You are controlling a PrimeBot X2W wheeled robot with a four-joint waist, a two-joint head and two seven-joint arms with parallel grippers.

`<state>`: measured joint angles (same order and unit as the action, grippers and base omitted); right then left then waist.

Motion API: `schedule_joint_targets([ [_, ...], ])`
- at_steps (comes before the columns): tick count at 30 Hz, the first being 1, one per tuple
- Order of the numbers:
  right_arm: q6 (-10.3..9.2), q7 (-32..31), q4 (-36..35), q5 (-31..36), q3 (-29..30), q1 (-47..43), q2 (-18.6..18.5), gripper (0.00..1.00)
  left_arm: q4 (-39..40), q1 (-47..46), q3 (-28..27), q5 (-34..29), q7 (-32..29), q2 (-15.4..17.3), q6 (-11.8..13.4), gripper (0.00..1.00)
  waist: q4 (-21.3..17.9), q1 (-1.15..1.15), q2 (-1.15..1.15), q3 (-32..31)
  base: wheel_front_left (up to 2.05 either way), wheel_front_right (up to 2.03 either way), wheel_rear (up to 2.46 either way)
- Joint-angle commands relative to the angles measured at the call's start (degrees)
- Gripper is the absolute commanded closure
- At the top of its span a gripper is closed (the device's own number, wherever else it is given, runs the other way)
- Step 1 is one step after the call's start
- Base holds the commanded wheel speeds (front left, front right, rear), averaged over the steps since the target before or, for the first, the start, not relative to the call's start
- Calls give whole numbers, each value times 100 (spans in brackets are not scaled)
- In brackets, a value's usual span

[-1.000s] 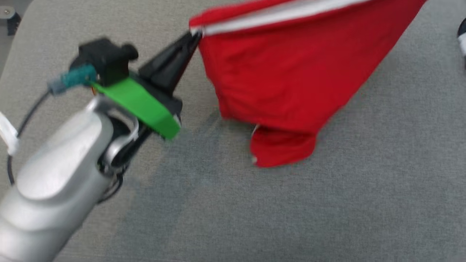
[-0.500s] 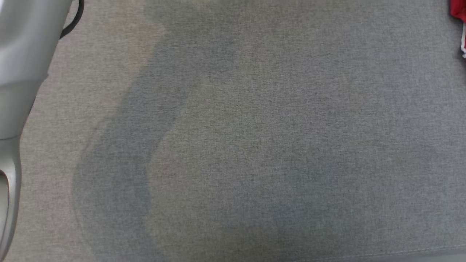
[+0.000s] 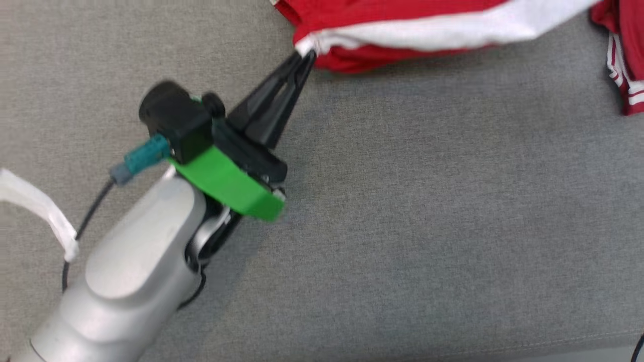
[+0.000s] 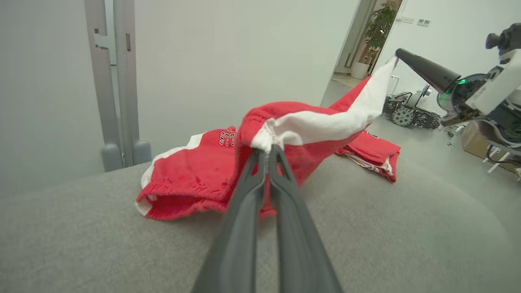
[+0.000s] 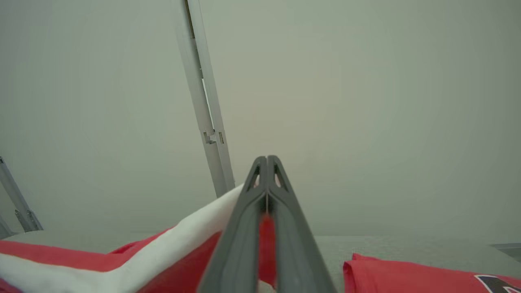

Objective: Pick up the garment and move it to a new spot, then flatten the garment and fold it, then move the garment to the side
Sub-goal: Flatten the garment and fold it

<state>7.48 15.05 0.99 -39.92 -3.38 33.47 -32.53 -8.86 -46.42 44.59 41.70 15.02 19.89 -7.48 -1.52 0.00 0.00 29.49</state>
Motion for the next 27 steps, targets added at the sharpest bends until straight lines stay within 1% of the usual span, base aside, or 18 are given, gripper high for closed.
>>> schedule_joint_targets([
  [1, 2, 14, -210, 75, 158, -446, 88, 100, 88, 380, 26, -93, 17, 74, 3, 100, 190, 0, 0, -435, 0, 0, 0],
  [5, 2, 15, -677, 192, 461, -1725, 346, 100, 261, 1335, 40, -304, 18, 207, 3, 100, 194, 0, 0, -812, 0, 0, 0],
  [10, 2, 15, -1133, 274, 614, -3033, 619, 100, 373, 2362, 60, -634, 18, 368, 3, 100, 207, 0, 0, -1225, 0, 0, 0],
  [14, 2, 15, -1400, 325, 704, -3912, 688, 100, 460, 3040, -76, -863, 19, 445, 4, 100, 264, 0, 0, -1492, 0, 0, 0],
  [19, 1, -76, -1916, 412, 965, -4807, 715, 100, 731, 3754, -243, -926, 18, 603, 70, 100, 368, 0, 0, -1718, 0, 0, 0],
  [21, 1, -205, -2154, 508, 1120, -5026, 733, 100, 889, 3960, -312, -845, 18, 639, 116, 100, 405, 0, 0, -1765, 0, 0, 0],
  [23, -2, -371, -2323, 589, 1264, -5045, 740, 100, 1037, 4067, -357, -755, 18, 655, 123, 100, 441, 0, 0, -1778, 0, 0, 0],
  [25, -2, -568, -2354, 723, 1396, -4852, 694, 100, 1136, 4020, -338, -612, 18, 578, 82, 100, 502, 0, 0, -1765, 0, 0, 0],
  [27, -2, -901, -2228, 884, 1414, -4398, 643, 100, 1207, 3682, -199, -385, -51, 431, 37, 100, 608, 0, 0, -1689, 0, 0, 0],
])
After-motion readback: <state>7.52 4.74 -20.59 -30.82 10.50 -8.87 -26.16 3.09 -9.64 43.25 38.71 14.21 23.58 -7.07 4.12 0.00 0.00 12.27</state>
